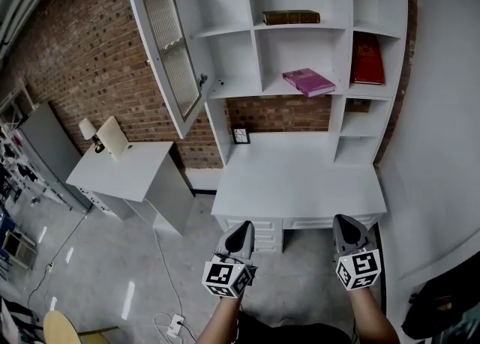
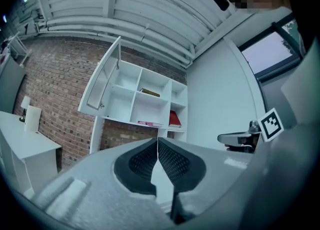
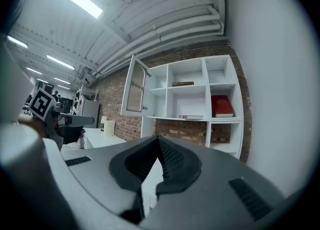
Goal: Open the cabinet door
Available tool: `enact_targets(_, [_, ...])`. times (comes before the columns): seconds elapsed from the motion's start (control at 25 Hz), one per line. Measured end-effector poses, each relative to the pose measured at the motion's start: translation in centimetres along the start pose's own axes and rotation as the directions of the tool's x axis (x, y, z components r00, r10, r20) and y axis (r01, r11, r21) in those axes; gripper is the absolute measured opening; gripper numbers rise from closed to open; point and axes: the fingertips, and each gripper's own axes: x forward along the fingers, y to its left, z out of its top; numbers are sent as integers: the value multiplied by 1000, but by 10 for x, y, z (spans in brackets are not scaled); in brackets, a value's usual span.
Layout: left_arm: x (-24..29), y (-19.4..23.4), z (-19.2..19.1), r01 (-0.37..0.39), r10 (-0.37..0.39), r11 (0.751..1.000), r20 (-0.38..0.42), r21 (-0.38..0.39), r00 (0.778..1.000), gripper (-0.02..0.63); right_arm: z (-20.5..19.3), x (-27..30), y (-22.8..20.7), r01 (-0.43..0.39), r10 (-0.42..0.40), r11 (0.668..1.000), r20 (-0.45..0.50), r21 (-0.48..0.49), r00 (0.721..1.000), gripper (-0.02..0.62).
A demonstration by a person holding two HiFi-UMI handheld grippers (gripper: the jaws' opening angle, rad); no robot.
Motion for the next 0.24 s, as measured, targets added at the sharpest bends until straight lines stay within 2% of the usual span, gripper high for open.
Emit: enact_targets(0.24, [-4, -7, 3, 6, -6, 1000, -2, 1, 1000, 20, 6, -5, 3, -5, 5, 1000, 1, -3, 1000, 0])
